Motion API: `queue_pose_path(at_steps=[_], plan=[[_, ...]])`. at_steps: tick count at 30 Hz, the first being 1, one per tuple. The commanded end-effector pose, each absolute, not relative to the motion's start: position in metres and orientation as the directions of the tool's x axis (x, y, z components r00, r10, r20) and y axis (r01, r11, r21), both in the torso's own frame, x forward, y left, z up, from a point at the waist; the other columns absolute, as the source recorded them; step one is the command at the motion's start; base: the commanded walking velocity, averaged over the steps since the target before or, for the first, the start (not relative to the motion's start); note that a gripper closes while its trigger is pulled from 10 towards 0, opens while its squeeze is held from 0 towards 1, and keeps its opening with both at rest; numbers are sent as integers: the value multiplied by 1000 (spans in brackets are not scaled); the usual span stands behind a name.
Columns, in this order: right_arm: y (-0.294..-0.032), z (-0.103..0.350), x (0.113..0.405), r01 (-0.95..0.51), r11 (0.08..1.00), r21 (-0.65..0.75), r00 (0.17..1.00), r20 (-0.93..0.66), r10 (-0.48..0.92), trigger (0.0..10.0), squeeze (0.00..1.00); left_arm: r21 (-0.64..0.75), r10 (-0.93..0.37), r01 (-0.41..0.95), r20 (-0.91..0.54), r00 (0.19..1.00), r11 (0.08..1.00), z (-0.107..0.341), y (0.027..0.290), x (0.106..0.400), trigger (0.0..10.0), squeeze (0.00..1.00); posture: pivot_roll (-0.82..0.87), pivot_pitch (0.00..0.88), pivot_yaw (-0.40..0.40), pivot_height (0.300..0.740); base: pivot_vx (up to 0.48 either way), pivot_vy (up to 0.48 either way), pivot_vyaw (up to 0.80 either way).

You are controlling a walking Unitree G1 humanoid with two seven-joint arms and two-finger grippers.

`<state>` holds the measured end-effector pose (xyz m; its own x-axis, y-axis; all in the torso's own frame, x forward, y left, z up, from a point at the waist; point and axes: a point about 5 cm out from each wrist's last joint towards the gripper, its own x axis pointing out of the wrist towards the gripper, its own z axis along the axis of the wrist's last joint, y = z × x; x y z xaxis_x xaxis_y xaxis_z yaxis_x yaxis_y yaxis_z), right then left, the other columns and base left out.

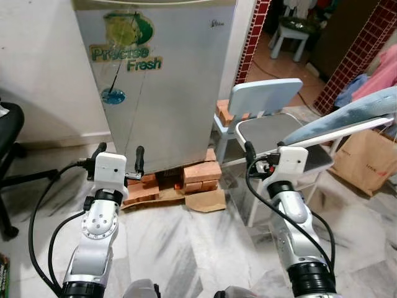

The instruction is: Restocking fridge

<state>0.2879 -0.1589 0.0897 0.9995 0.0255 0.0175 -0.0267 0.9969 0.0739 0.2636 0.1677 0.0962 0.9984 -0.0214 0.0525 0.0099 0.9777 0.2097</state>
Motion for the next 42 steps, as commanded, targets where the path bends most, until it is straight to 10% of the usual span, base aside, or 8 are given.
queue_pose_path(at_steps=[1, 27, 42], plan=[[-158, 92, 289, -29, 997, 74, 999, 17, 28, 10000, 0, 215, -27, 17, 40, 999, 977, 95, 170, 263, 10000, 0, 56, 25, -62, 740, 0, 480, 0], [-155, 92, 290, -25, 997, 75, 1000, 17, 24, 10000, 0, 187, -85, 78, 29, 996, 979, 99, 177, 266, 10000, 0, 60, 33, -56, 740, 105, 444, 0], [-159, 95, 292, -23, 998, 57, 1000, 21, 22, 10000, 0, 155, -118, 112, 33, 992, 982, 98, 169, 263, 10000, 0, 53, 38, -67, 740, 351, 0, 0]])
